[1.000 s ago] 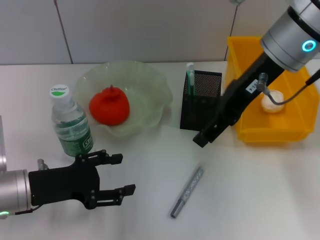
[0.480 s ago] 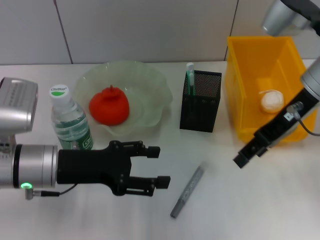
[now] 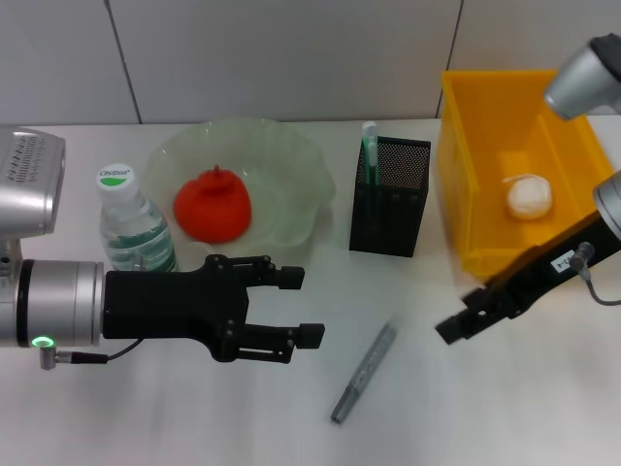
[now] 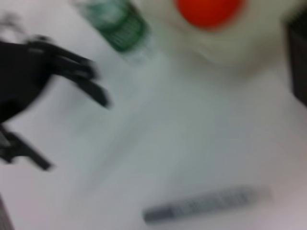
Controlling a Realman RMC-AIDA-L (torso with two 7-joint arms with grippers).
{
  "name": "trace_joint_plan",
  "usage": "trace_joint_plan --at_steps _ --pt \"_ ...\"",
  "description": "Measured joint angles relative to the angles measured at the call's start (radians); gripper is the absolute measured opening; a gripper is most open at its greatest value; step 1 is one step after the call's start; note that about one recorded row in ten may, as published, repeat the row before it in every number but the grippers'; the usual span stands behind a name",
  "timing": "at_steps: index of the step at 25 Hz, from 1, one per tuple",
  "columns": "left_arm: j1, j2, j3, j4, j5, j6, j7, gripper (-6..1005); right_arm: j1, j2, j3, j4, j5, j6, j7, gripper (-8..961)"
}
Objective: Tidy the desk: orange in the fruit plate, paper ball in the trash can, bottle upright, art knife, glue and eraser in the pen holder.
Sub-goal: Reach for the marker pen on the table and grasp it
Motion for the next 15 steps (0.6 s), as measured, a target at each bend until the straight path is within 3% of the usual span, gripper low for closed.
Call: trace_joint_plan --at_steps 7,15 --pt "-0.007 0.000 0.000 0.008 0.000 0.000 -0.021 802 -0.171 0.020 0.032 0.013 0.264 0.120 -0.444 740" --pt "-0.058 -0.003 0.010 0.025 0.004 -0.014 -0.126 801 -0.322 0.019 0.172 0.259 0.640 0.153 -1.006 741"
